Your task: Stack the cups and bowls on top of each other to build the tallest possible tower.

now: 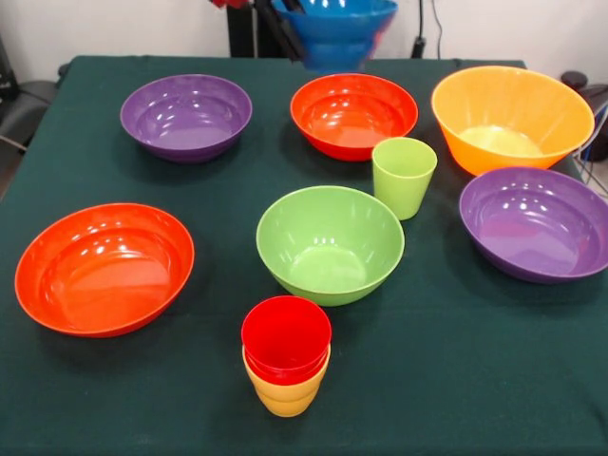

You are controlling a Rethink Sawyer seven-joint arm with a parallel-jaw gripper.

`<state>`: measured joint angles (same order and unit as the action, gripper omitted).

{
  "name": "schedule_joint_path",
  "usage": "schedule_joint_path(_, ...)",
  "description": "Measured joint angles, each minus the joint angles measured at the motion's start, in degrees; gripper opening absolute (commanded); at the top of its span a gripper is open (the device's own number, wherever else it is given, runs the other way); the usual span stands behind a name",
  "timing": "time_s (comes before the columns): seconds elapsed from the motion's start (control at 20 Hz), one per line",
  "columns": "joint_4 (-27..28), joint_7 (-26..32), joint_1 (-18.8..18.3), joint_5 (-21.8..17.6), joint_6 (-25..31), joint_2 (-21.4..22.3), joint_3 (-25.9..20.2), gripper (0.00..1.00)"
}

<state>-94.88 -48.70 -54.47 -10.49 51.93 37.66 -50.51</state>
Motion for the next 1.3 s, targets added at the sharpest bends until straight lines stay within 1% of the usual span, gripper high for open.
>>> schedule_joint_path(0.05, 0.9, 0.0, 0.6, 0.0, 0.2, -0.5, 0.4, 0.00)
schedule_joint_path(0.15, 5.3, 0.0, 3.2, 0.0, 0.7, -2.8, 2.3, 0.00)
schedule_joint_path(0.3, 8.2, -0.2, 4.6, 0.0, 0.9, -4.4, 3.5, 0.00)
schedule_joint_path(0.35, 10.1, -0.3, 5.5, 0.0, 1.0, -5.4, 4.2, 0.00)
schedule_joint_path(0.4, 13.1, -0.6, 6.7, 0.2, 1.3, -6.9, 5.5, 0.00)
schedule_joint_path(0.5, 16.3, -0.9, 8.0, 0.5, 1.8, -8.5, 6.7, 0.00)
schedule_joint_path(0.6, 18.2, -1.0, 8.8, 0.8, 2.3, -9.4, 7.5, 0.00)
schedule_joint_path(0.9, 27.8, -1.0, 12.2, 1.6, 6.1, -13.9, 9.8, 0.00)
schedule_joint_path(1.0, 30.1, -1.0, 13.1, 1.8, 7.2, -15.0, 10.3, 0.00)
schedule_joint_path(1.1, 34.0, -1.0, 14.5, 1.8, 9.4, -16.7, 11.0, 0.00)
schedule_joint_path(1.3, 38.0, -1.0, 15.8, 1.9, 11.4, -18.2, 11.4, 0.00)
